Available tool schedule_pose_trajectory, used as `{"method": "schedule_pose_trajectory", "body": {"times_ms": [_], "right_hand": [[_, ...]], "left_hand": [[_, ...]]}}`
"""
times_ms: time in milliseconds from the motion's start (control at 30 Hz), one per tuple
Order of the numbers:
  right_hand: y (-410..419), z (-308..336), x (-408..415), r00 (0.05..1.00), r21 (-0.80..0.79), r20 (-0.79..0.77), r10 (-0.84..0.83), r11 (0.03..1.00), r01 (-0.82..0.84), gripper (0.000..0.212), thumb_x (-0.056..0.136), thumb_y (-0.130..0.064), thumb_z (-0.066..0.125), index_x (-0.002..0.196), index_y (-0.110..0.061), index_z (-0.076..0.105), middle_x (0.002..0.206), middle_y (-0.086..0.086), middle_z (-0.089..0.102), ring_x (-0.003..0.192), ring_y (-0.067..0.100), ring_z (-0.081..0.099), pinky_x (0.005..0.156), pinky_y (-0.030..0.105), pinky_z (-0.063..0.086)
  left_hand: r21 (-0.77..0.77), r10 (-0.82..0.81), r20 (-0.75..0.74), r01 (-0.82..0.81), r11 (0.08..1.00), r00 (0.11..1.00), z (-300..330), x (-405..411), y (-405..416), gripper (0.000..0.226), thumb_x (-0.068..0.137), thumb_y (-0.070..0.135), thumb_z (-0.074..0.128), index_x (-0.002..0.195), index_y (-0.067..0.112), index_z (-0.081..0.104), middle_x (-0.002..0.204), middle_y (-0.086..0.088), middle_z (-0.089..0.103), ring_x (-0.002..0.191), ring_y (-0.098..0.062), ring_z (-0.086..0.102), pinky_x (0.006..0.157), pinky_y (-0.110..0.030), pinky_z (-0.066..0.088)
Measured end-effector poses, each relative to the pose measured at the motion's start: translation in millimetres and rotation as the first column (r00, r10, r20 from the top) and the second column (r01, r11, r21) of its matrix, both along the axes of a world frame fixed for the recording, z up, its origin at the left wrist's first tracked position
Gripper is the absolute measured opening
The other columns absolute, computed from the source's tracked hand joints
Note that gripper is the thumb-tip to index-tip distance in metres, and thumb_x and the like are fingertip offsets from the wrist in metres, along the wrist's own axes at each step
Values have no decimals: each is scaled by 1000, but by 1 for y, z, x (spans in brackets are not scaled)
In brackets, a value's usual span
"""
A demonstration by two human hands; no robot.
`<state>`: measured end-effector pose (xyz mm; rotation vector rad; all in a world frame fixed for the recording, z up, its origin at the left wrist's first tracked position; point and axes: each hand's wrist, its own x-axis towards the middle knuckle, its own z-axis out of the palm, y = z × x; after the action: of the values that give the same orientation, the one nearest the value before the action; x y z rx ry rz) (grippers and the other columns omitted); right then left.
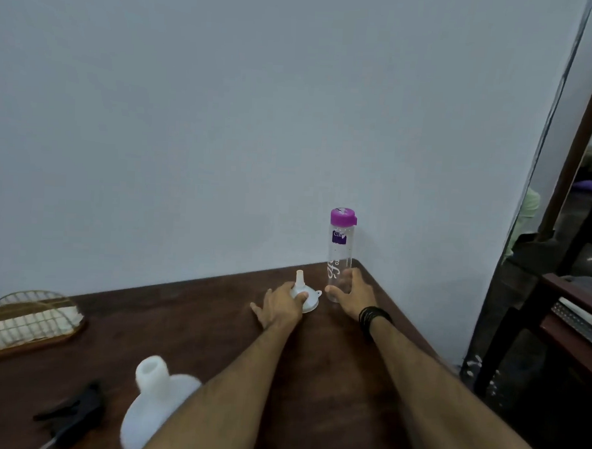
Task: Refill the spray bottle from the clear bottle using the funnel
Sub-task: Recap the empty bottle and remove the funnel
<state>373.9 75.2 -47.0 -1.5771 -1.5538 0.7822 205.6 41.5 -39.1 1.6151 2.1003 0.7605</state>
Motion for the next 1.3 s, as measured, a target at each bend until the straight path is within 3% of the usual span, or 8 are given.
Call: {"method": "schedule_pose_trajectory", "body": {"times_ms": [100,433,633,700,800,933,1100,1300], "right_hand": [[29,-2,1,1000,0,11,23,1000,-23,59,87,-33,75,135,-16,45,133,3,61,118,21,59,94,30,45],[55,-21,0,986,46,161,-50,998,43,63,80,-52,72,128,-23,43,129,4,64,118,28,59,99,44,50],[31,-11,-2,991,65,0,-132,989,132,130,61,-61,86,154,-18,8,158,11,32,144,31,35,115,46,36],[19,-11,0,984,99,34,-177,980,173,126,66,-50,88,155,-12,7,158,14,26,146,31,29,118,43,31],[-13,-17,-3,938,146,278,-207,974,172,103,77,-46,79,151,-7,19,151,15,32,140,31,36,115,39,32],[-42,-32,-12,771,102,637,-18,993,-62,67,97,-55,41,150,-14,33,154,10,36,143,28,32,120,42,25],[-40,-26,-12,726,-39,682,86,996,-81,68,100,-57,28,158,-20,23,167,5,16,154,28,10,124,47,7],[-45,-23,-15,711,-83,694,112,994,-75,68,102,-57,25,159,-21,19,168,5,13,155,26,8,124,45,6]], "left_hand": [[-20,18,-23,-19,1000,1000,-4,3,33,48,102,50,44,148,36,45,153,2,48,153,-23,21,120,-63,-2],[92,52,-100,-43,995,994,-28,4,60,45,103,52,32,141,32,48,133,-3,60,139,-26,42,115,-72,2],[143,76,-18,-72,987,997,-23,3,51,78,93,72,37,147,17,41,135,-7,60,137,-28,46,116,-67,1],[163,90,16,-92,982,996,-18,5,47,81,94,71,37,151,14,36,140,-9,57,140,-28,42,117,-66,0],[175,96,80,-109,979,992,-16,6,46,70,100,62,32,150,12,38,145,-11,54,144,-28,37,119,-65,-2],[161,106,93,-120,980,990,-18,4,49,60,103,51,36,148,11,41,147,-11,51,144,-29,36,121,-62,-1],[118,57,-27,-53,992,998,-22,6,25,67,97,43,50,152,8,34,153,-13,45,145,-29,37,123,-46,18],[-73,-97,-294,79,994,951,-23,10,-48,67,103,47,35,159,12,23,167,-13,15,155,-27,10,126,-44,7]]}}
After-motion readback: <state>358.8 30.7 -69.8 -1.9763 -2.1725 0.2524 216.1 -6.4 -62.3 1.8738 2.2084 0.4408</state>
